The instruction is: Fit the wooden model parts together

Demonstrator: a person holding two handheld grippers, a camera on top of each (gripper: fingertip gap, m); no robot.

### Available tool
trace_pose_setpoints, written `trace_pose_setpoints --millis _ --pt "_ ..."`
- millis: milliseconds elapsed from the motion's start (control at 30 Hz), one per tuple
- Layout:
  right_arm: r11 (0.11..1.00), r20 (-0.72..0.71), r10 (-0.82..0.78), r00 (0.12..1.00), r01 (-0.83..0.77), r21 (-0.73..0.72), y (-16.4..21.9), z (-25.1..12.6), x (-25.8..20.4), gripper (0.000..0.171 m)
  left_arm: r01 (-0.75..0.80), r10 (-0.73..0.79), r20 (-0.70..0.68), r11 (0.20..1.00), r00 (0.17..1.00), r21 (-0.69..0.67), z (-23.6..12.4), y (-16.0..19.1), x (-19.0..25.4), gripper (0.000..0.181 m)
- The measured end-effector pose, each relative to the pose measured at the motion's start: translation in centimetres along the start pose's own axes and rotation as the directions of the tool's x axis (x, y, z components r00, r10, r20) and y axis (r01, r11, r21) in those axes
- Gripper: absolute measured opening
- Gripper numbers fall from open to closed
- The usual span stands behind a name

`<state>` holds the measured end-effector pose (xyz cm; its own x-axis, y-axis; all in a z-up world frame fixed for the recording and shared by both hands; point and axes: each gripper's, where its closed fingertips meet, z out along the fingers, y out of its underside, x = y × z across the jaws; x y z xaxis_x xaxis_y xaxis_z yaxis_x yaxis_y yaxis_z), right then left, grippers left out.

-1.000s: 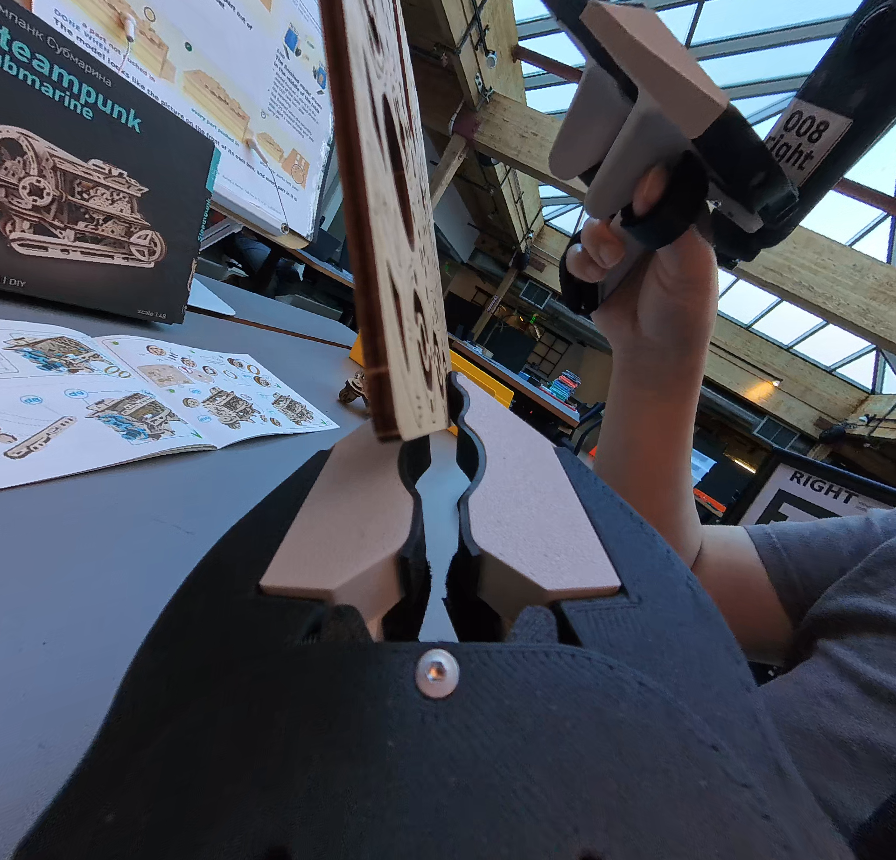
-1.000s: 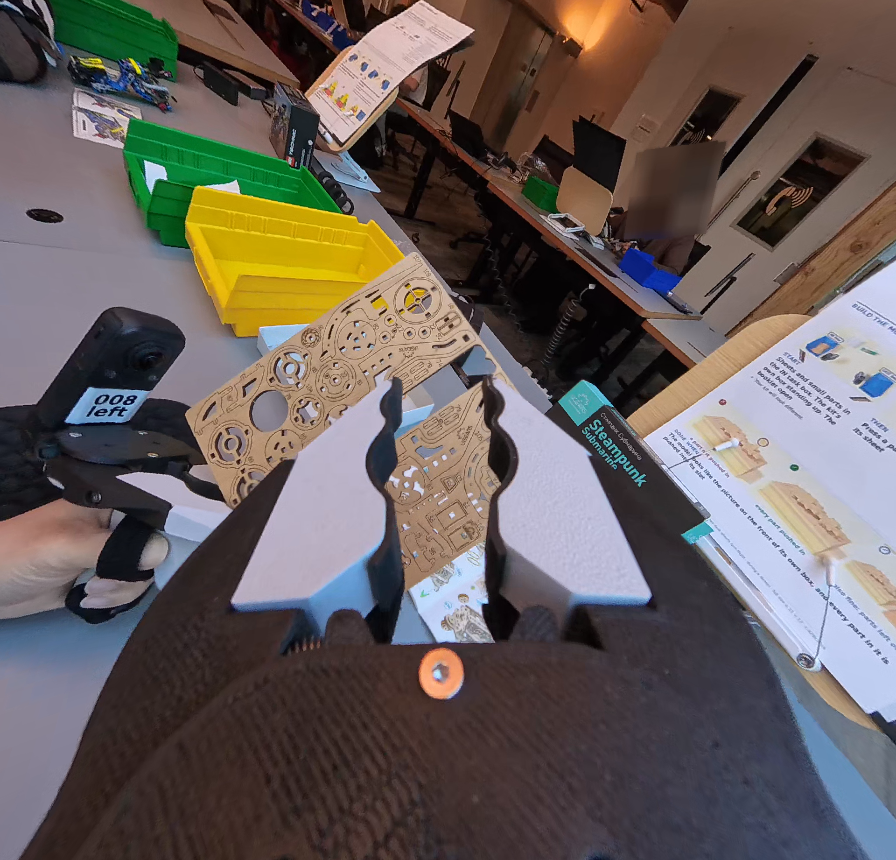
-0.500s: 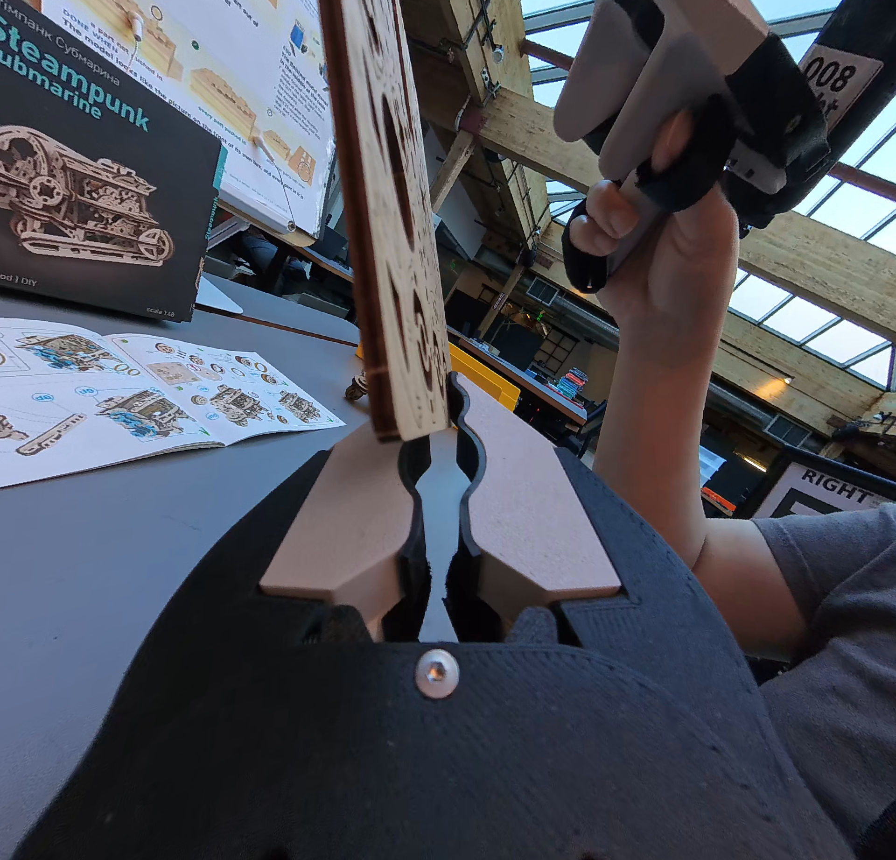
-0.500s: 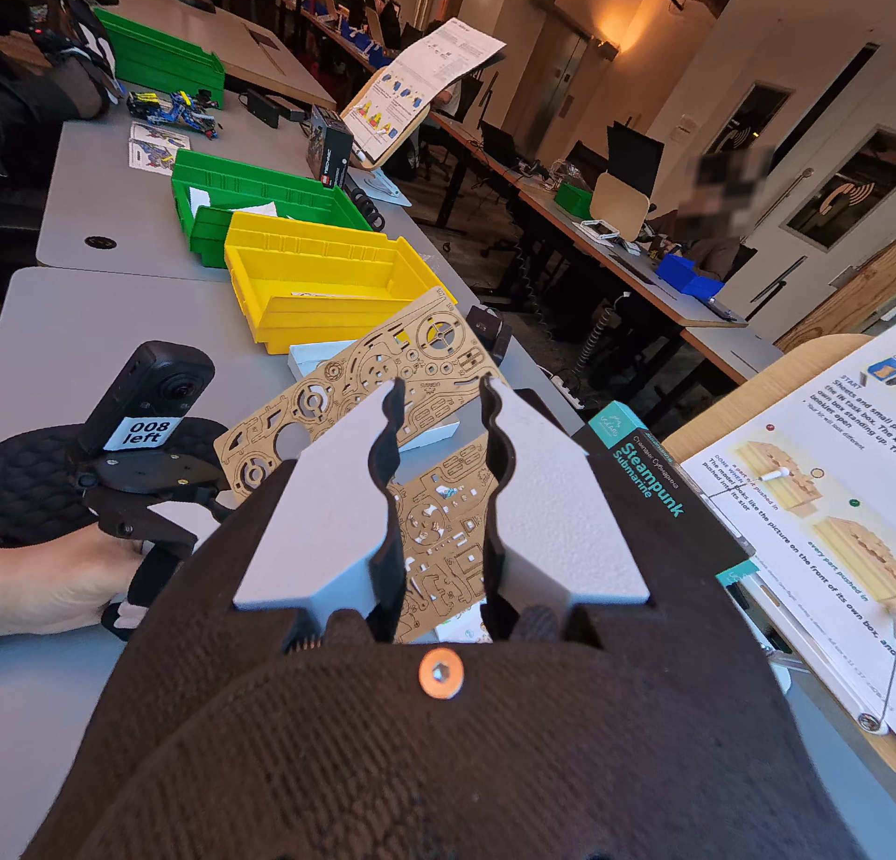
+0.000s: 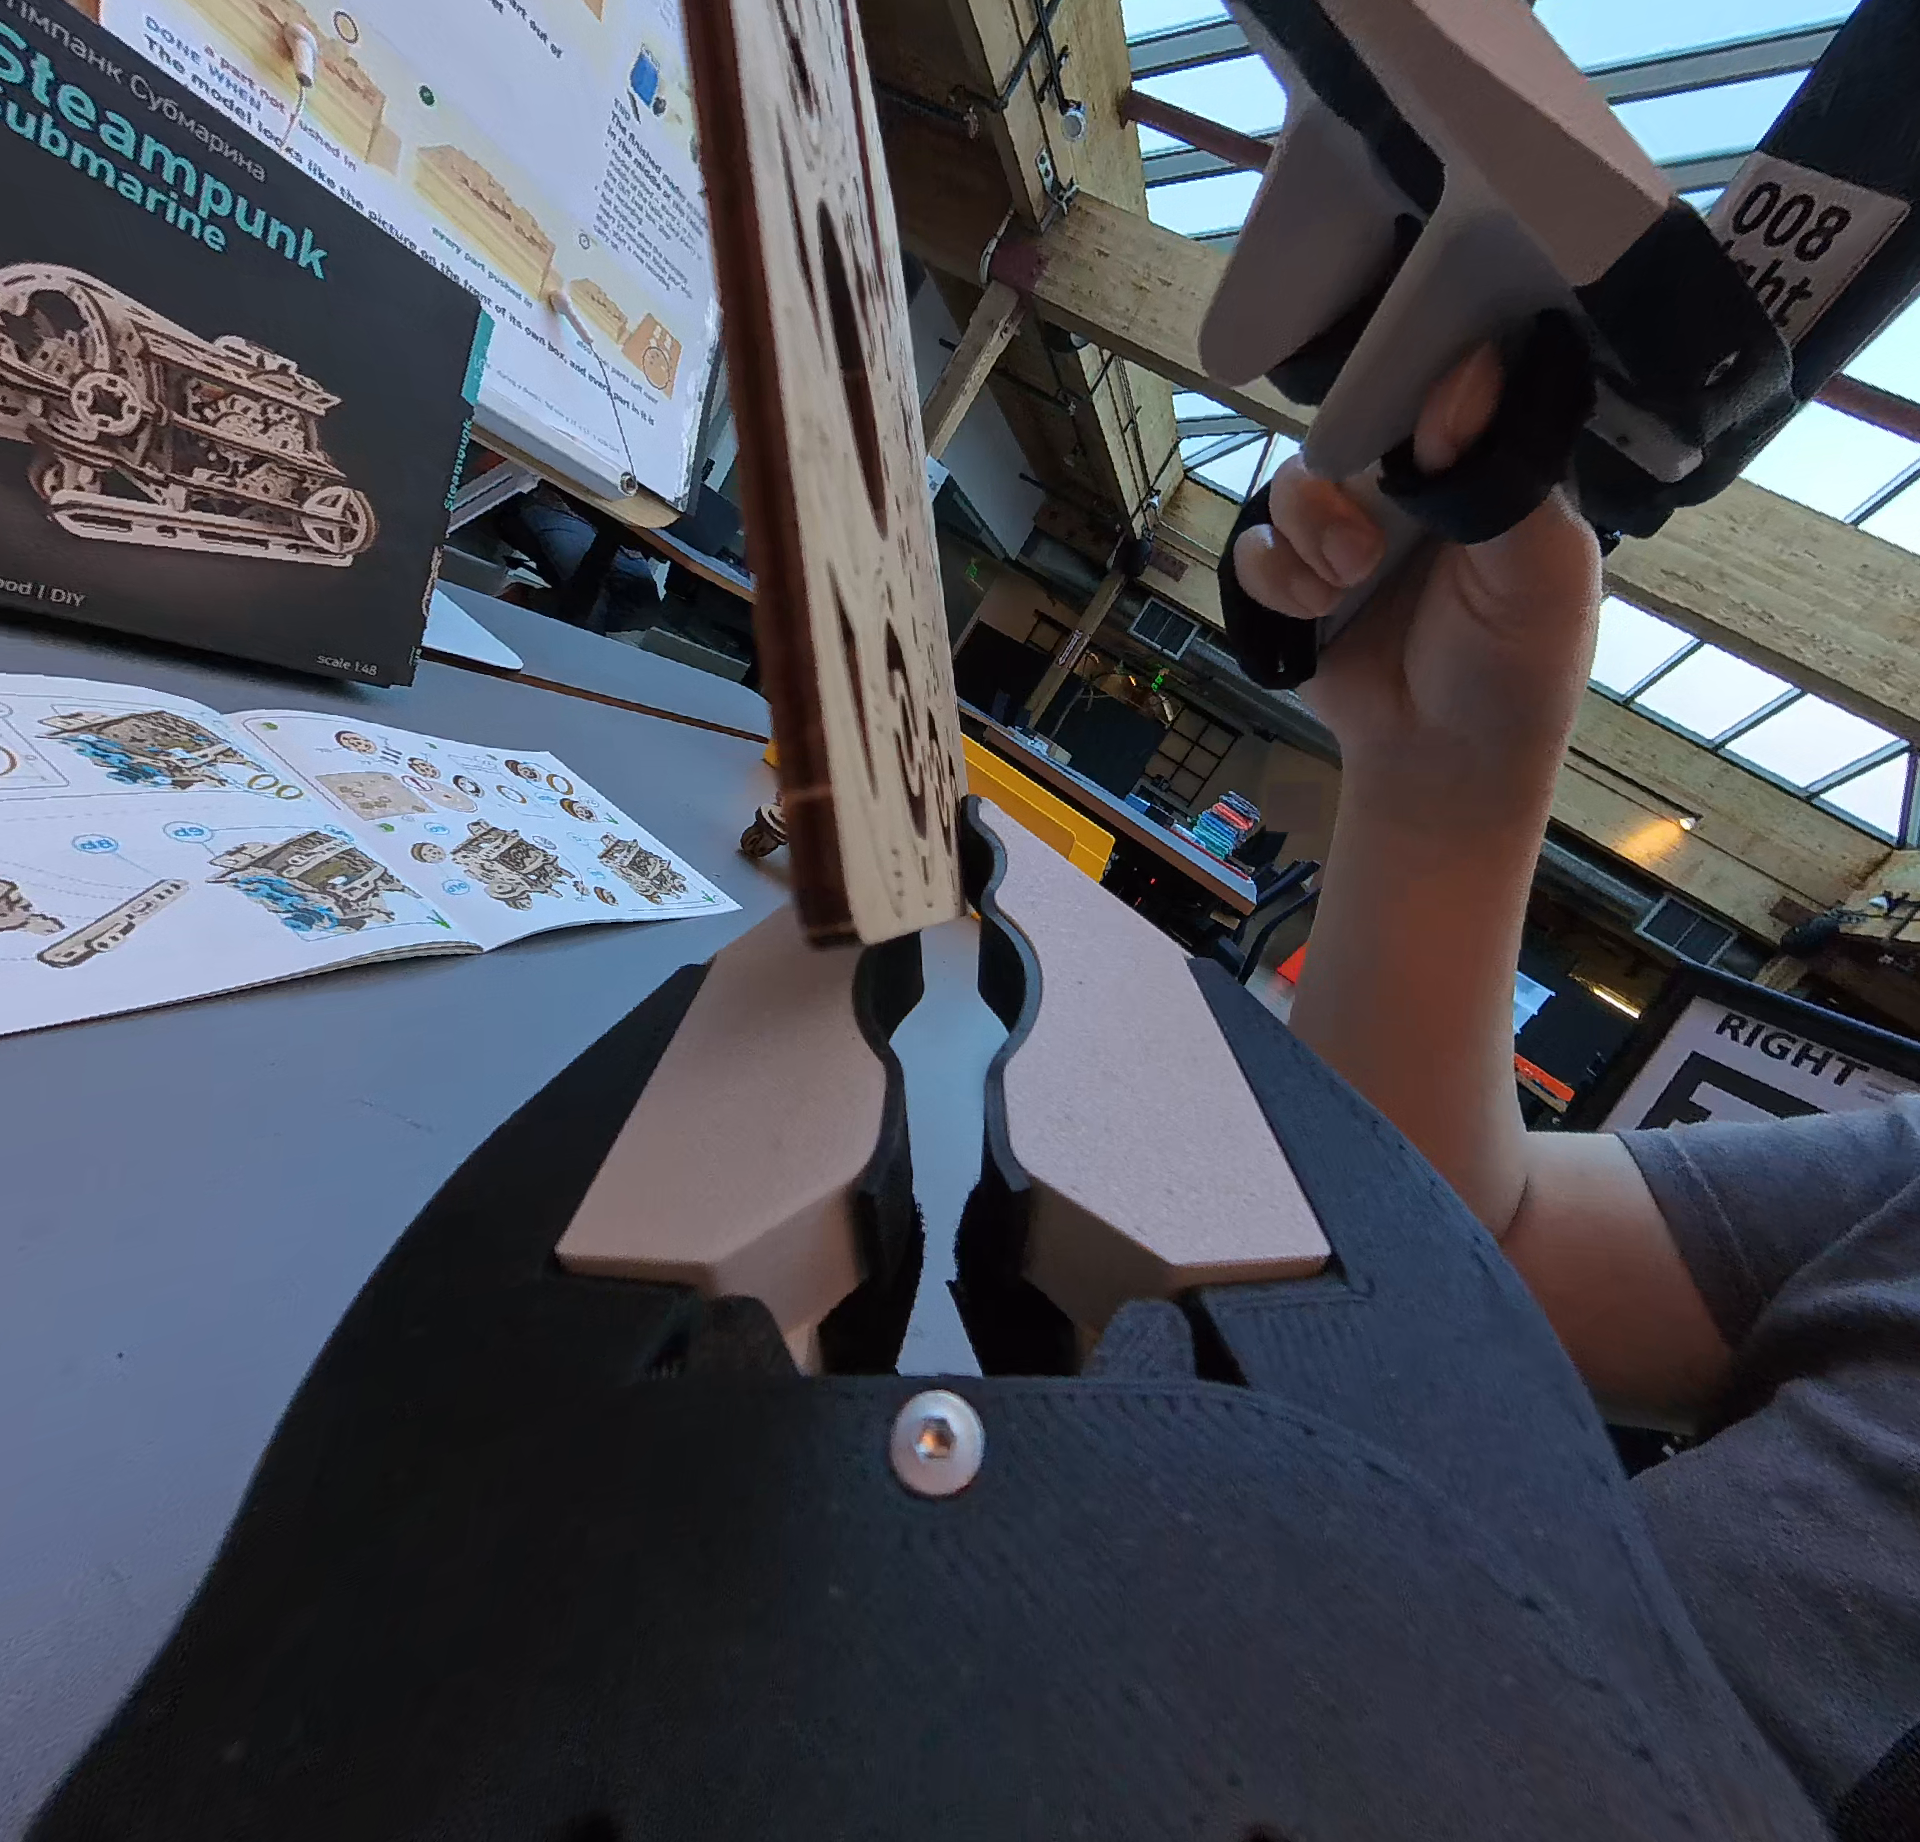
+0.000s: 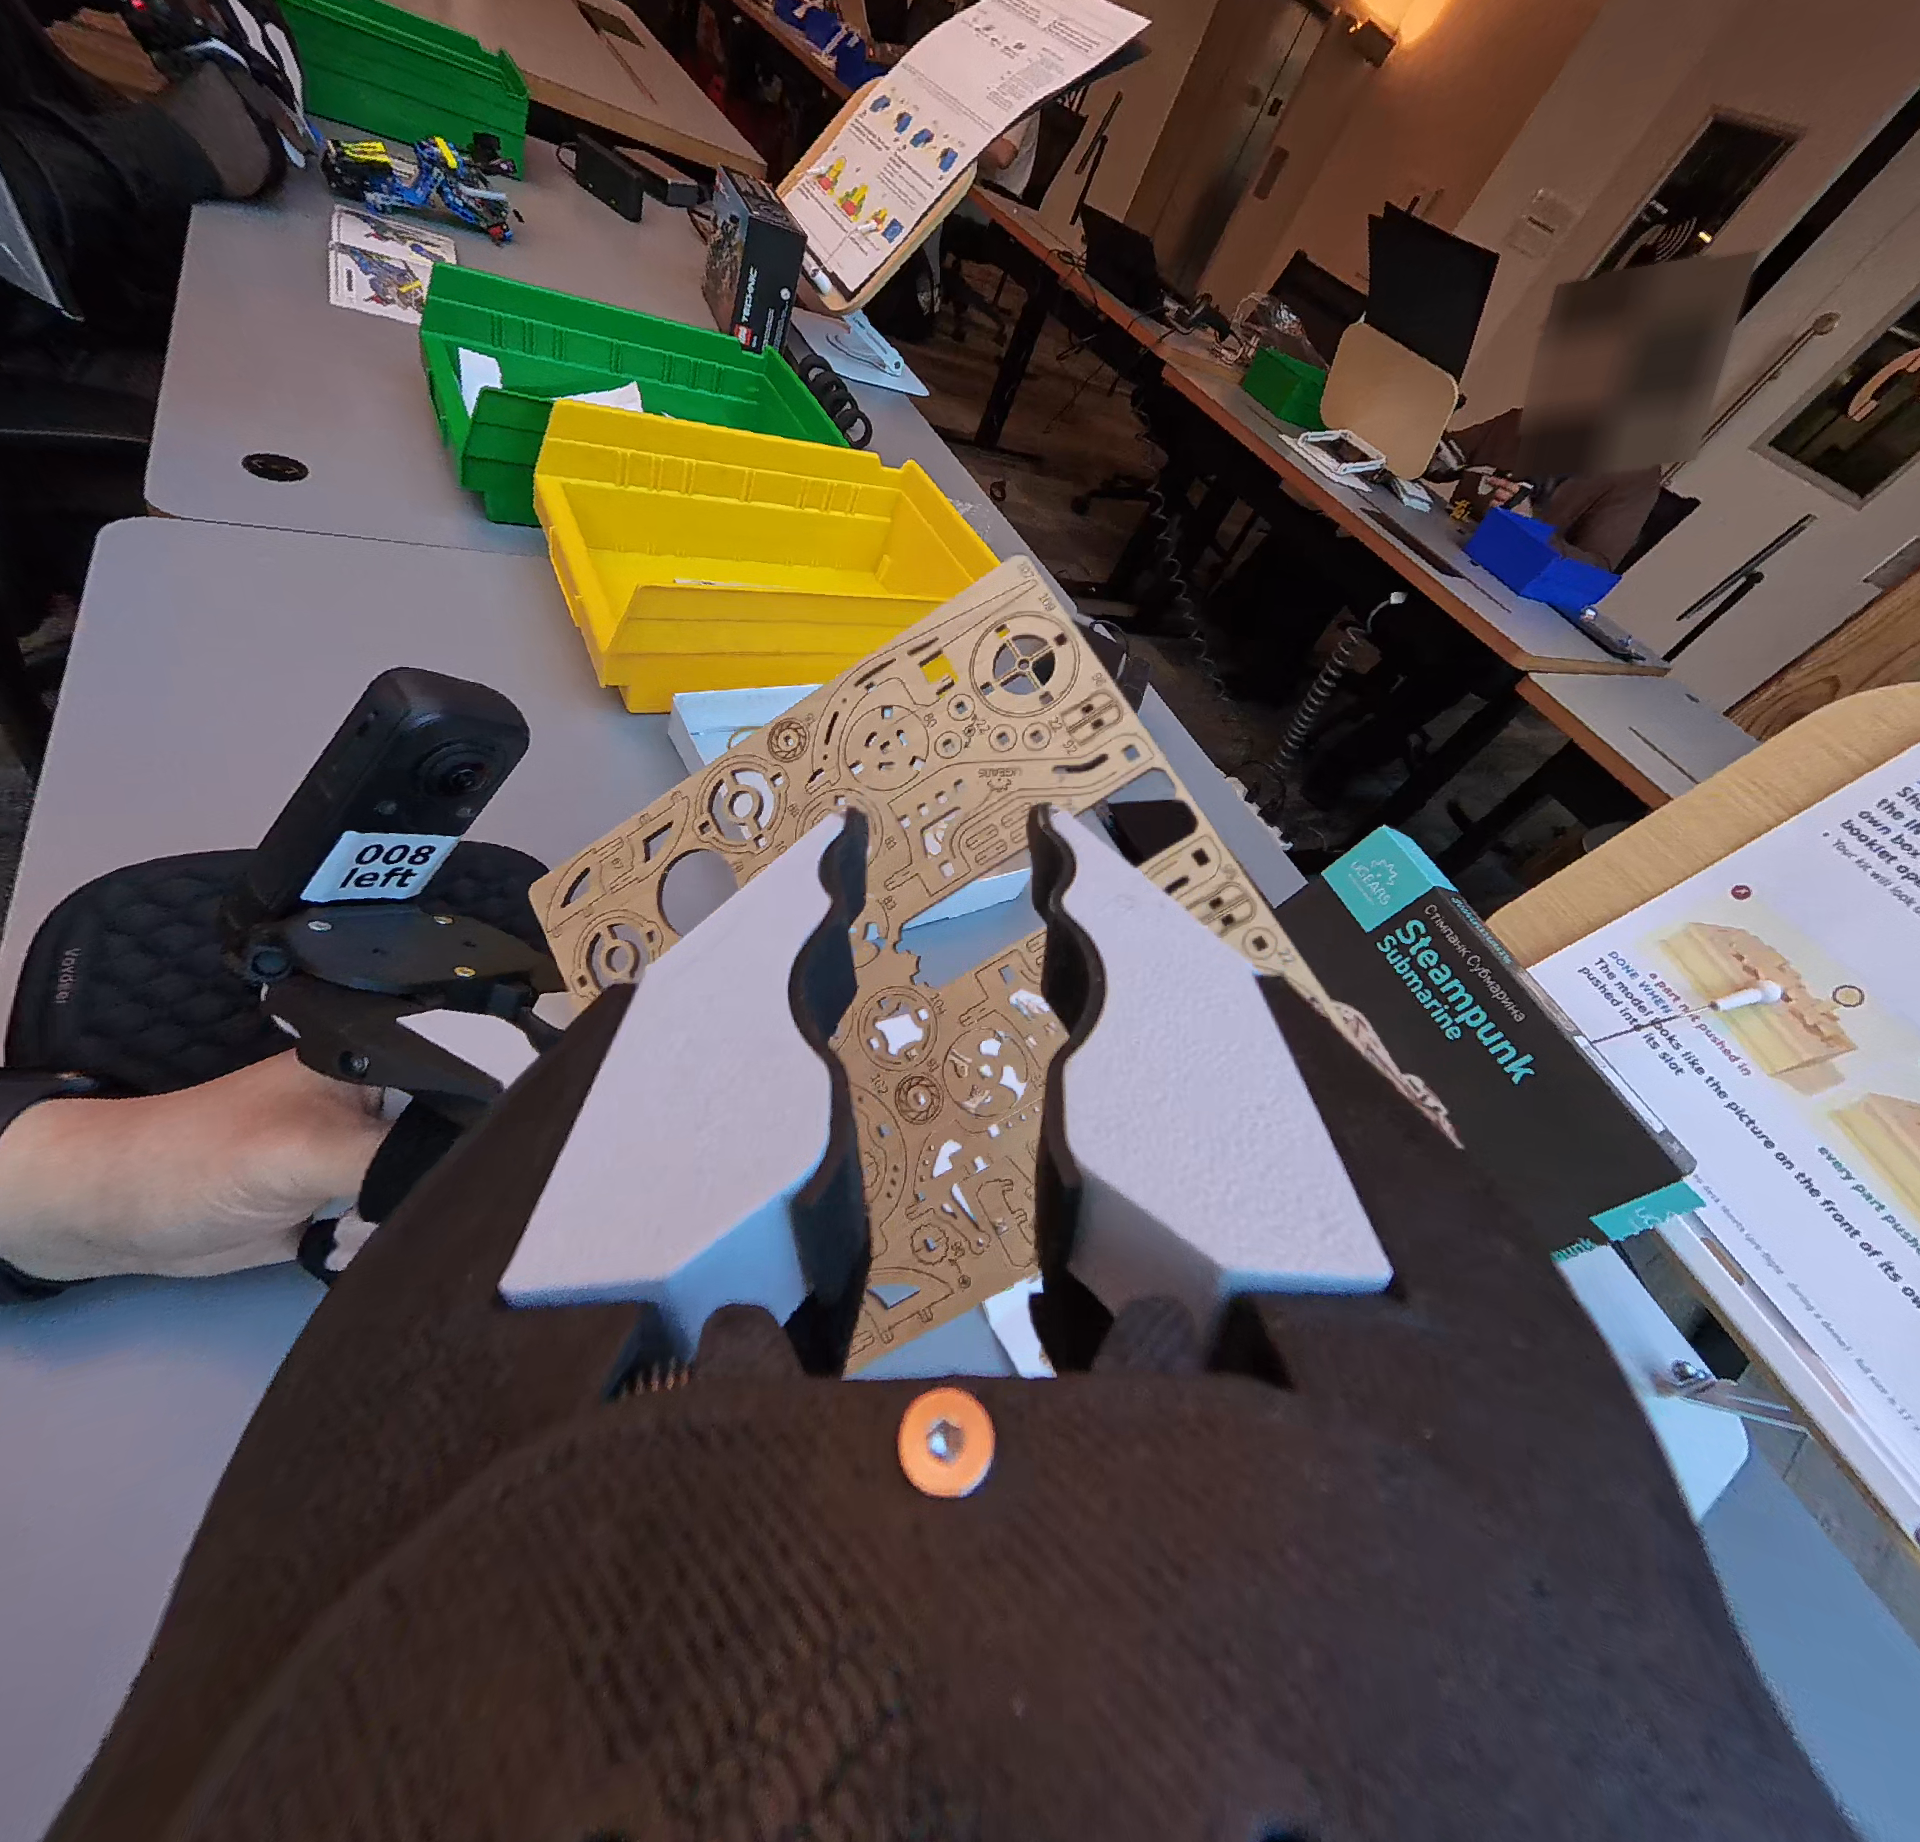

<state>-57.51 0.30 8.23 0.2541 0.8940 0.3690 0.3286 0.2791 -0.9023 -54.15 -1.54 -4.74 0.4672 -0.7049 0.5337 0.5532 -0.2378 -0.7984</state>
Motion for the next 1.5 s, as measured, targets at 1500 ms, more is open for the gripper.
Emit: trace_pose_setpoints --millis 1500 --pt "0.995 0.098 0.094 0.991 -0.090 -0.044 6.1 0.1 -7.7 0.033 -0.008 0.008 -0.003 0.999 1.000 0.036 -0.4 -0.7 0.4 0.000"
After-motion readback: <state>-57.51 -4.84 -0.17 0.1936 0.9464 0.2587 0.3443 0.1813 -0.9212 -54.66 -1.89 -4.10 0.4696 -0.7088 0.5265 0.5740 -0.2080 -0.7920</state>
